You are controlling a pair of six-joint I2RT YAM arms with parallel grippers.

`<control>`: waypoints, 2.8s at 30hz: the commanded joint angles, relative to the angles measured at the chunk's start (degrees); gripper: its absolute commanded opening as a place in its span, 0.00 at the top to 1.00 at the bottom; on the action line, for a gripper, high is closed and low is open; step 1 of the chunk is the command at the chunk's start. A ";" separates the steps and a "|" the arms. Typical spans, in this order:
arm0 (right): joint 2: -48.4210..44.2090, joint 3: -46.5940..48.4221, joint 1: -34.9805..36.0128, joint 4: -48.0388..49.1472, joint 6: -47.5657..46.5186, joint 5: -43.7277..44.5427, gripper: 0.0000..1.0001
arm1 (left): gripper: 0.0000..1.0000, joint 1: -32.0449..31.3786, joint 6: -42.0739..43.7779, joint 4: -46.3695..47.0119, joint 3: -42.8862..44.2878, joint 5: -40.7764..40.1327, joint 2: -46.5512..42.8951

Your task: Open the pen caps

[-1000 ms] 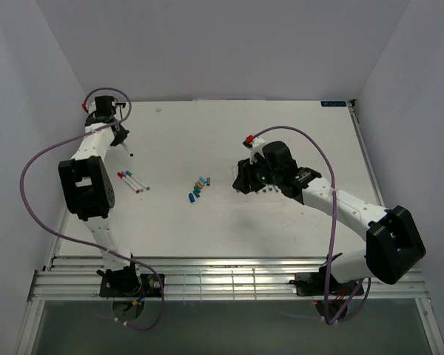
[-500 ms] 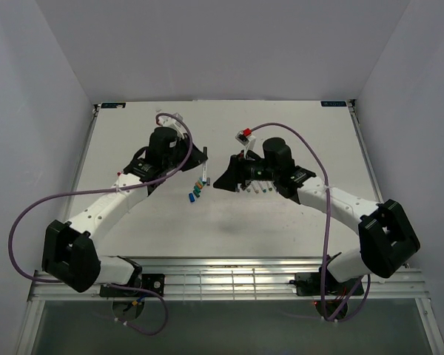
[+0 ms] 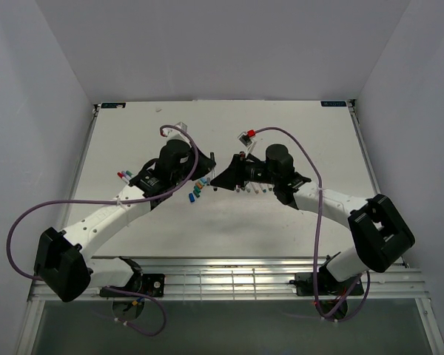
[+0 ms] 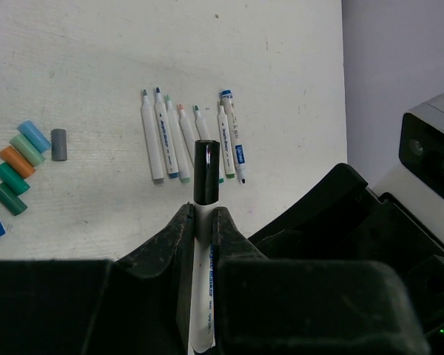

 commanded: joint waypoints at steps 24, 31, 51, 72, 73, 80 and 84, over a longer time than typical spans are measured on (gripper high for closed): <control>3.03 -3.47 0.15 11.52 10.21 -3.64 0.92 | 0.33 -2.01 2.50 4.03 -3.98 -7.74 -6.90; 1.45 -4.79 0.94 12.57 11.00 -4.44 0.92 | 0.35 -2.01 2.32 4.99 -3.97 -6.07 -5.15; 3.64 -3.04 0.94 14.33 12.41 -4.53 0.92 | 0.70 -2.01 2.23 5.26 -5.03 -2.29 -4.35; 3.04 2.58 2.25 -6.69 -0.22 1.69 0.92 | 1.00 -1.49 5.92 -2.98 4.96 -7.11 2.38; 2.42 3.02 3.47 -10.68 -3.03 7.98 0.92 | 1.00 -1.05 5.92 -5.09 7.78 -7.73 4.15; 2.06 8.82 14.20 -35.93 -21.24 48.25 0.92 | 1.00 11.33 0.92 -9.34 21.16 6.65 14.80; 4.52 11.64 17.28 -43.05 -24.15 63.21 0.92 | 1.00 12.49 -0.93 -9.07 23.36 6.68 16.56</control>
